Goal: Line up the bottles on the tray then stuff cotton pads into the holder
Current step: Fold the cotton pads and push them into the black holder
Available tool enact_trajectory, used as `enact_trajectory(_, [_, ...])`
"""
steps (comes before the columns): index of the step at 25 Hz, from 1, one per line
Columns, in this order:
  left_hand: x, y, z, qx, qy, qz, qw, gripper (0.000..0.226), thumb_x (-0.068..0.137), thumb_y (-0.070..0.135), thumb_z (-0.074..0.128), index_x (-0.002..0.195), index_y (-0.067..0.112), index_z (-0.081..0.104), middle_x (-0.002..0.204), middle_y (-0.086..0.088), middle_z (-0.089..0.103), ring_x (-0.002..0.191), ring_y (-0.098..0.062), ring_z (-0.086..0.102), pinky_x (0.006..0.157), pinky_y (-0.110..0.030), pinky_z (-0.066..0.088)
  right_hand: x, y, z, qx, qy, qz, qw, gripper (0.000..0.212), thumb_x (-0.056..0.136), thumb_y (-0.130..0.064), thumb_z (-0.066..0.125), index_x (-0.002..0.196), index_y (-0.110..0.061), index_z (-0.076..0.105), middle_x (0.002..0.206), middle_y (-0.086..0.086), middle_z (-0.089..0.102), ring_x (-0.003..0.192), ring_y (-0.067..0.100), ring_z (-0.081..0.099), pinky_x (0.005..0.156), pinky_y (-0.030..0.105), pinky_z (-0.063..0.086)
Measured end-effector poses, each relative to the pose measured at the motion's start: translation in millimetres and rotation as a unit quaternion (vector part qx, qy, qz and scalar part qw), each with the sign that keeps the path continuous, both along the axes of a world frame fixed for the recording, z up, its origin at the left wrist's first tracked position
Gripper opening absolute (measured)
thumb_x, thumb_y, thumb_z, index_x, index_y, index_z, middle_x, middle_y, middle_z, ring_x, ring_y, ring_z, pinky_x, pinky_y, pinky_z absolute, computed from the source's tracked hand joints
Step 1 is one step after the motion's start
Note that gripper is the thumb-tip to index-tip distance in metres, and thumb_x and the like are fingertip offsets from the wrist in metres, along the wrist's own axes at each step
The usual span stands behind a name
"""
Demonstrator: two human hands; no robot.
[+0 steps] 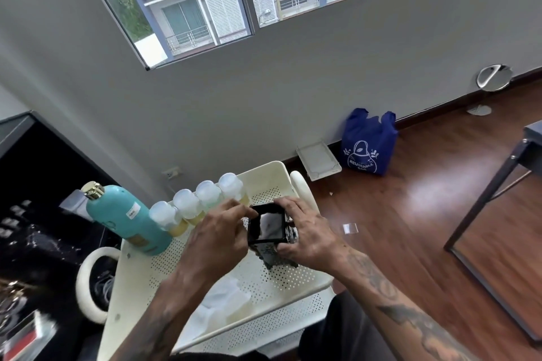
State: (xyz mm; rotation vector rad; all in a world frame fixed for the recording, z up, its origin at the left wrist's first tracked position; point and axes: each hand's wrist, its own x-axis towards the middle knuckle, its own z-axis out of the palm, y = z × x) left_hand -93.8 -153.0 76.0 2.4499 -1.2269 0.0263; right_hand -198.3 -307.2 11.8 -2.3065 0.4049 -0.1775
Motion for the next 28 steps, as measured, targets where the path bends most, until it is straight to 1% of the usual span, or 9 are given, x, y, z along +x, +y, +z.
enact_trajectory(2, [1.8,-7.0,4.3,0.079,0.059,0.01,0.995,0.037,0.085,0.011,0.056,0.118,0.021,0.069,0.116,0.003,0.063,0.095,-0.021,0.064,0.083,-0.037,0.053,0.5,0.4,1.4,0.002,0.002,0.006,1.0,0.087,0.078,-0.033,0.071,0.151,-0.032,0.022,0.154,-0.013,0.027,0.133,0.011,0.041,0.111,0.033,0.039])
enact_trajectory(8, [5.3,-39.6,5.9,0.265,-0.068,-0.114,0.955,0.023,0.091,0.034,0.058,0.111,0.033,0.07,0.099,0.008,0.042,0.093,-0.015,0.04,0.078,-0.031,0.028,-1.1,-0.5,2.1,0.005,0.004,0.005,1.0,0.088,0.078,-0.034,0.072,0.151,-0.033,0.022,0.155,-0.014,0.026,0.132,0.01,0.042,0.11,0.03,0.037])
enact_trajectory(15, [9.7,-60.3,7.6,0.447,-0.064,-0.245,0.858,0.017,0.091,0.019,0.055,0.103,0.021,0.067,0.106,0.003,0.066,0.113,-0.02,0.051,0.092,-0.046,0.027,-0.5,-2.9,0.5,0.02,-0.009,0.017,1.0,0.088,0.078,-0.029,0.075,0.151,-0.029,0.026,0.154,-0.01,0.029,0.133,0.012,0.043,0.112,0.032,0.039])
enact_trajectory(18, [20.3,-52.4,23.4,0.365,0.042,-0.221,0.904,0.029,0.087,0.008,0.056,0.108,0.02,0.071,0.092,0.004,0.068,0.087,-0.019,0.06,0.072,-0.029,0.04,-1.1,-0.8,7.4,0.003,0.022,0.016,1.0,0.089,0.078,-0.029,0.076,0.151,-0.033,0.025,0.154,-0.013,0.029,0.127,0.013,0.049,0.105,0.037,0.046])
enact_trajectory(20, [31.7,-19.1,27.0,0.174,0.124,-0.136,0.967,0.04,0.085,0.0,0.054,0.107,0.026,0.075,0.098,0.008,0.074,0.081,-0.005,0.06,0.071,-0.012,0.046,-0.5,0.6,14.3,0.0,0.037,0.012,0.999,0.088,0.079,-0.027,0.074,0.151,-0.034,0.023,0.156,-0.013,0.027,0.129,0.013,0.048,0.105,0.039,0.045])
enact_trajectory(22, [41.6,34.5,10.1,0.031,0.169,-0.04,0.984,0.035,0.085,0.0,0.06,0.101,0.026,0.077,0.094,0.012,0.075,0.083,-0.002,0.066,0.077,-0.011,0.05,-1.9,5.5,21.5,-0.015,0.074,0.017,0.997,0.09,0.083,-0.029,0.071,0.154,-0.034,0.017,0.161,-0.012,0.019,0.135,0.015,0.043,0.108,0.04,0.042])
enact_trajectory(24, [41.4,86.5,-26.1,0.067,0.207,0.025,0.976,0.023,0.084,0.012,0.069,0.101,0.026,0.076,0.092,0.013,0.073,0.08,-0.004,0.066,0.068,-0.01,0.048,-10.6,16.1,26.6,-0.089,0.107,0.0,0.99,0.091,0.085,-0.038,0.069,0.155,-0.036,0.01,0.163,-0.012,0.011,0.137,0.018,0.042,0.107,0.039,0.043])
enact_trajectory(26, [33.2,119.9,-69.9,0.138,0.28,0.063,0.948,0.023,0.083,0.027,0.075,0.105,0.026,0.074,0.098,0.012,0.071,0.083,-0.001,0.065,0.068,-0.01,0.047,-21.8,39.2,31.4,-0.182,0.005,-0.046,0.982,0.08,0.083,-0.042,0.07,0.15,-0.035,0.026,0.155,-0.01,0.029,0.115,0.02,0.058,0.085,0.035,0.052])
enact_trajectory(28, [31.6,129.5,-103.3,0.105,0.312,0.09,0.94,0.026,0.082,0.033,0.076,0.106,0.025,0.074,0.099,0.012,0.069,0.086,0.0,0.063,0.071,-0.013,0.047,-21.9,67.3,35.1,-0.192,-0.107,-0.024,0.975,0.054,0.083,-0.037,0.069,0.133,-0.035,0.049,0.128,-0.013,0.048,0.087,0.012,0.062,0.067,0.027,0.048])
